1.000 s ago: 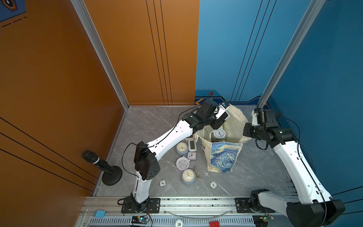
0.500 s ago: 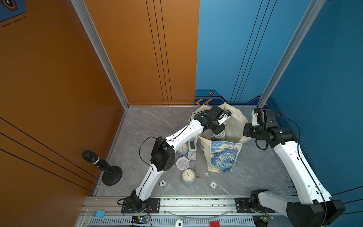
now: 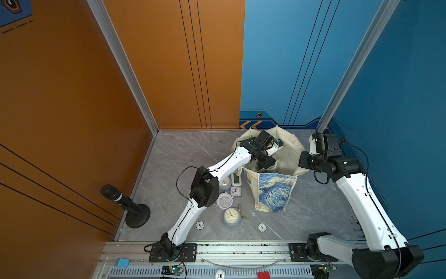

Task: Put the alarm clock into the canvas bag
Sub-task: Place the alarm at the canvas bag.

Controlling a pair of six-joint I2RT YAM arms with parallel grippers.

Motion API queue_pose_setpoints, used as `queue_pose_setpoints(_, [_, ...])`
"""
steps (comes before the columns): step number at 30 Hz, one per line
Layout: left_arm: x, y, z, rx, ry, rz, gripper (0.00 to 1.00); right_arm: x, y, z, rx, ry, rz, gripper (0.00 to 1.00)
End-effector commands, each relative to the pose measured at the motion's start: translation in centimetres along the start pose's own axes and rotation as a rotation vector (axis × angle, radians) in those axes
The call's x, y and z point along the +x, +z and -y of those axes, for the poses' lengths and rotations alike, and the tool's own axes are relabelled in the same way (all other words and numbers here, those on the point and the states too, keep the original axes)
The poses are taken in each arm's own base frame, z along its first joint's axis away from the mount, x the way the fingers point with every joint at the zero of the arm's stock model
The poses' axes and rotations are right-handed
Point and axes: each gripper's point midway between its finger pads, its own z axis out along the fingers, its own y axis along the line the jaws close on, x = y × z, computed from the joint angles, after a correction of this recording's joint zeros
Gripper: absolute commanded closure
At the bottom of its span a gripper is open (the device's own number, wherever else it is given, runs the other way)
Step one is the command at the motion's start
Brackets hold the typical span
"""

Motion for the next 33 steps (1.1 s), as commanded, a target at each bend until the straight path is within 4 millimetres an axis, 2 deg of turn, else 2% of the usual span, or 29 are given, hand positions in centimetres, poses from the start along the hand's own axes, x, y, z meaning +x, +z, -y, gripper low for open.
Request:
queue_pose_setpoints(1, [0.8,0.2,0.9,0.071,-0.041,-0.031,0.35,-0.1,-0.2,0.3,0.001,-0.005,0.016,0.91])
queue_pose_setpoints(9, [-3.0,-4.4,1.3,0.076,-0.041,0.078,0.11,-0.1,-0.3,0.4,0.004,-0.005,0.020,0.91])
queue_pose_setpoints(12, [-4.1,-6.0,1.5,0.071,-0.044,0.110,0.08,0.0,-0.3,0.5,0.005,-0.005,0.019,0.91])
queue_pose_setpoints(18, [-6.0,-9.2,1.3,0.043,-0.058,0.173,0.08,0.0,-0.4,0.6,0.004,-0.003,0.021,0.91])
queue_pose_setpoints(27, [-7.8,-13.6,1.0,0.008,-0.102,0.245,0.12,0.0,-0.4,0.6,0.001,0.002,0.024,0.91])
queue_pose_setpoints(30, [-8.0,-15.2,0.1,-0.042,-0.141,0.263,0.13,-0.1,-0.4,0.5,-0.003,0.003,0.025,0.91])
queue_pose_setpoints(31, [-8.0,-15.6,-0.3,-0.062,-0.158,0.265,0.18,-0.1,-0.3,0.5,-0.004,0.003,0.023,0.91])
queue_pose_setpoints(33, [-7.8,-16.6,-1.3,-0.107,-0.203,0.273,0.21,-0.2,-0.3,0.4,-0.006,0.005,0.025,0.91])
